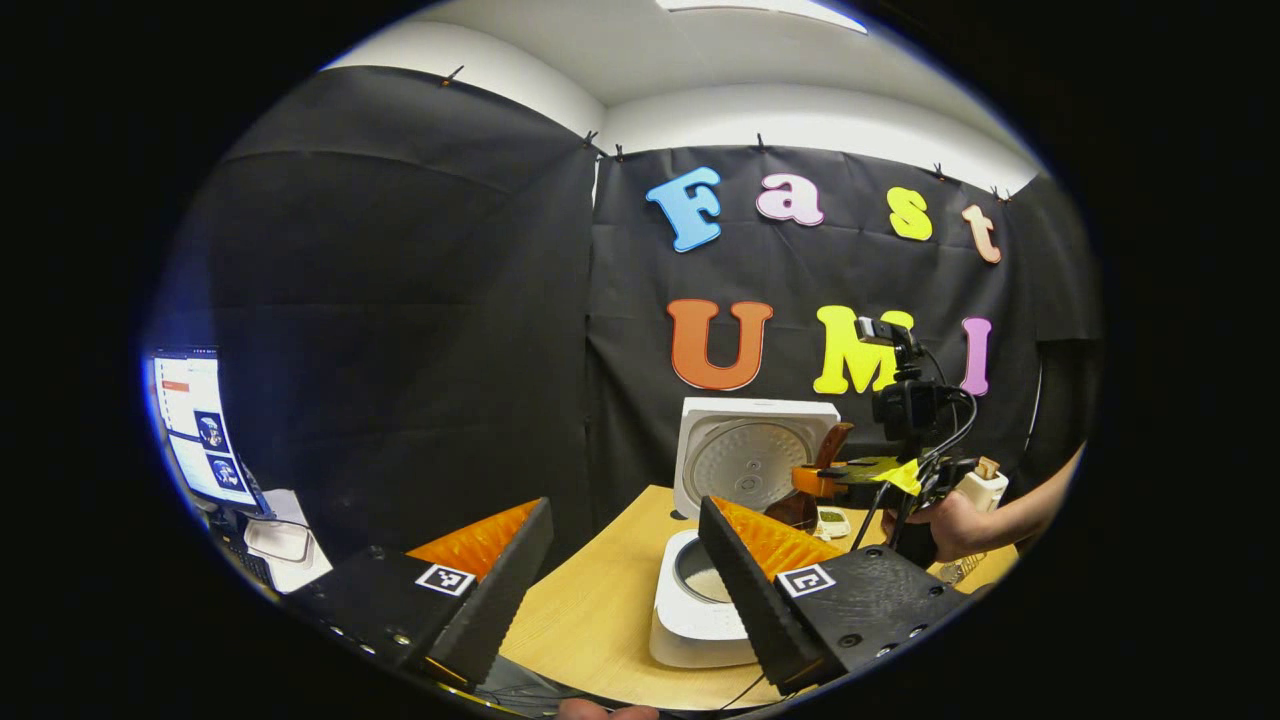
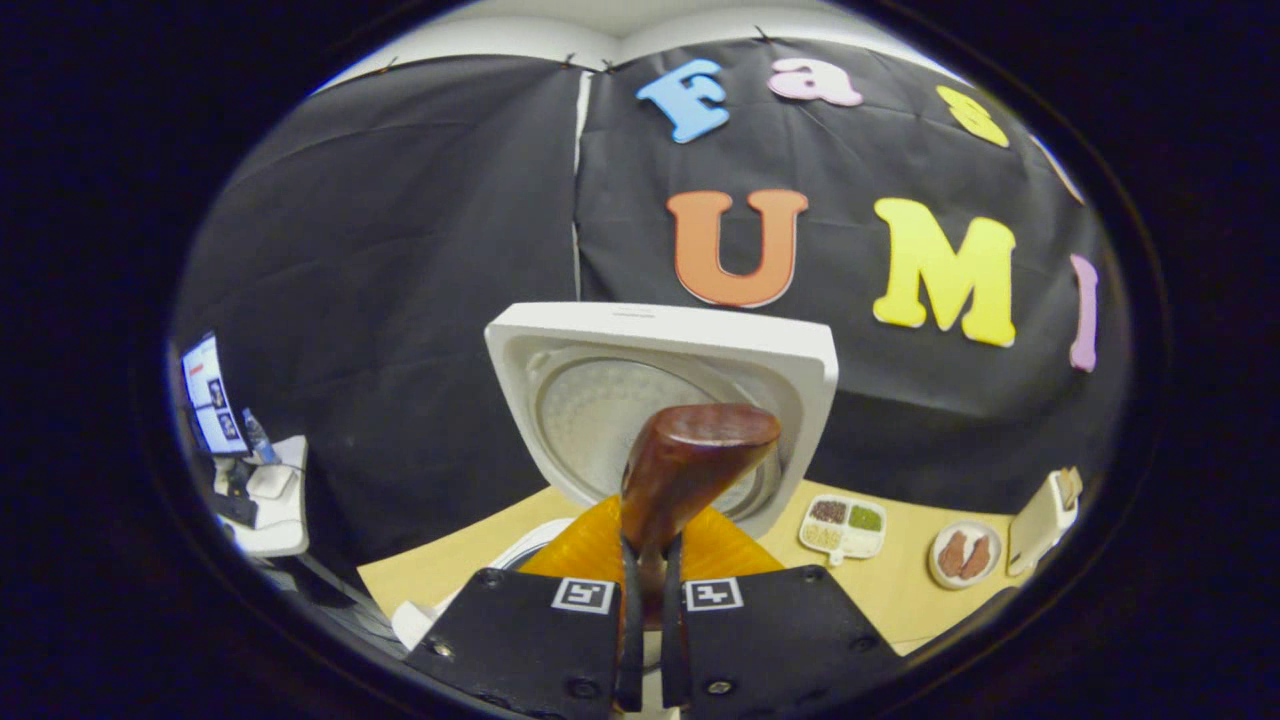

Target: Close the left gripper, press the button to open the rice cooker; take a wooden spoon from the chopstick holder with the right hand, scoop a spoonful of rice and pour it into the rice cooker, then put the wooden spoon back into the chopstick holder.

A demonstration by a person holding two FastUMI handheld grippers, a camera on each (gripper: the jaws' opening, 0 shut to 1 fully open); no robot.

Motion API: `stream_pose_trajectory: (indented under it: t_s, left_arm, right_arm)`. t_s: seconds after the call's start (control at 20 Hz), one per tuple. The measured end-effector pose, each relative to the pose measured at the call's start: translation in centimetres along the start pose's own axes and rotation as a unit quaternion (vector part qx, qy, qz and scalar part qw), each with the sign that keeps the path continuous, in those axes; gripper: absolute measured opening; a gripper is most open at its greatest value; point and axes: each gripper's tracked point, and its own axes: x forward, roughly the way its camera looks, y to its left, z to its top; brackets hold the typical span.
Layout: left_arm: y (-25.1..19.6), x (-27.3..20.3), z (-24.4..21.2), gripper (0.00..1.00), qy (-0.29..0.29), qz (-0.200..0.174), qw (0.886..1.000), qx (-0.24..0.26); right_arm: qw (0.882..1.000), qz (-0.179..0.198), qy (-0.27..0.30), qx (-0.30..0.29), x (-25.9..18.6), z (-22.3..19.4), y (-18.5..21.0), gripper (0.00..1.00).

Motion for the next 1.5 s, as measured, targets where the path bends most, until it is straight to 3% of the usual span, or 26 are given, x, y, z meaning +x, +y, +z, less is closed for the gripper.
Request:
stream_pose_trajectory:
  t_s: [0.35, 0.45, 0.65, 1.0, 1.05, 1.1, 1.15, 1.2, 1.5]
  left_arm:
    - [-0.2, 0.4, 0.1, 0.94, -0.002, 0.011, 1.000, -0.013]
    - [0.0, 0.2, 0.1, 0.94, -0.005, 0.014, 1.000, -0.018]
    - [1.0, -0.4, 0.3, 0.94, -0.009, 0.015, 1.000, -0.017]
    - [0.9, -0.8, 1.7, 0.94, -0.011, 0.013, 0.999, -0.029]
    - [0.9, -0.8, 1.8, 0.94, -0.009, 0.014, 0.999, -0.029]
    - [0.7, -0.7, 1.9, 0.94, -0.007, 0.012, 0.999, -0.029]
    - [0.4, -0.7, 2.0, 0.84, -0.007, 0.008, 1.000, -0.029]
    - [-0.1, -0.8, 2.1, 0.94, -0.006, 0.003, 1.000, -0.029]
    - [-4.7, -0.9, 2.0, 0.94, 0.003, -0.043, 0.999, -0.013]
  right_arm:
    - [0.983, 0.010, -0.070, -0.169, -1.8, 3.0, 3.2, 0.12]
    - [0.979, 0.013, -0.079, -0.187, -2.0, 3.2, 3.9, 0.12]
    - [0.982, 0.016, -0.082, -0.170, -2.5, 3.4, 4.3, 0.12]
    - [0.994, 0.012, -0.078, -0.072, -4.2, 4.0, 3.2, 0.12]
    - [0.996, 0.015, -0.073, -0.051, -4.6, 4.1, 2.9, 0.17]
    - [0.997, 0.017, -0.071, -0.026, -5.1, 4.3, 2.4, 0.13]
    - [0.997, 0.015, -0.070, 0.000, -5.8, 4.5, 1.9, 0.12]
    - [0.997, 0.014, -0.069, 0.024, -6.4, 4.7, 1.3, 0.13]
    - [0.981, 0.028, -0.061, 0.180, -12.9, 5.3, -2.2, 0.12]
